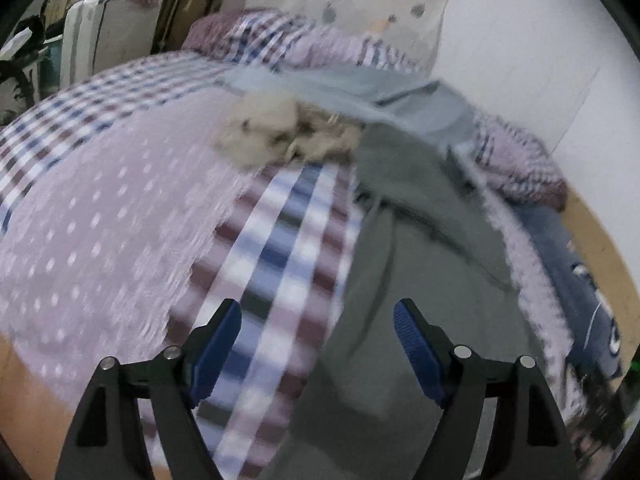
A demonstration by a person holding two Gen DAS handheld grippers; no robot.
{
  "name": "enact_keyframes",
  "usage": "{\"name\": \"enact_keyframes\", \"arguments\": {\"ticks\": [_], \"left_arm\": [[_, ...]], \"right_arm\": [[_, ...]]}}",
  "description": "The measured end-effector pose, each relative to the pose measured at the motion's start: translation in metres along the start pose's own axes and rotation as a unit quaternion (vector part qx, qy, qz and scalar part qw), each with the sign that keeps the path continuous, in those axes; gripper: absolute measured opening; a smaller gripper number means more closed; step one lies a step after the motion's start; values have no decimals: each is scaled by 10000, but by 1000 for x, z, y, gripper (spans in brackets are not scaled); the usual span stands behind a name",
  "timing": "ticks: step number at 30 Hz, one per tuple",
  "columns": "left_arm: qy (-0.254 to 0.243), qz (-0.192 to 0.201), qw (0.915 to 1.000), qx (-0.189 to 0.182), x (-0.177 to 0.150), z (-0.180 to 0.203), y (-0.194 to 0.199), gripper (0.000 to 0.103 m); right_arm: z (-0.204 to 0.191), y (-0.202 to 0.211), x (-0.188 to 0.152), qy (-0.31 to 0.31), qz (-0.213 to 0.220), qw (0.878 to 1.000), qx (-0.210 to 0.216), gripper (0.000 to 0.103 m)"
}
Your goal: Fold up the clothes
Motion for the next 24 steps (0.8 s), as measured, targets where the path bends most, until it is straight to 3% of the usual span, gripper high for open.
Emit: {"name": "enact_keyframes", "arguments": {"ticks": [5,9,19,24], "left_arm": [[-28,-660,9977,144,-47,-13,-4,82],[91,-943,9953,190,-76,-23,-5,82],[891,-1385,9855,-409,-108,-33,-15,81],[1149,-1338,9789,-1030,-102,-19,-8,78]], "right_arm": [[-11,-4,-7,-49,-105,9996,271,82],[-30,-6,-9,11,-89,9979,646,82],[-67,-21,-22,74,-345,9915,1253,82],[-84,-26,-36,319,-510,9883,1399,82]]}}
Point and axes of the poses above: each gripper's, at about its wrist camera, not at the fingertips, and y roughly against the way its jaws point, z to its right, x to its top, the point moved 5 cm from there along -y, roughly the way its jaws point, and after that the axes turned 8 degrees about z, right-handed, at the moved point
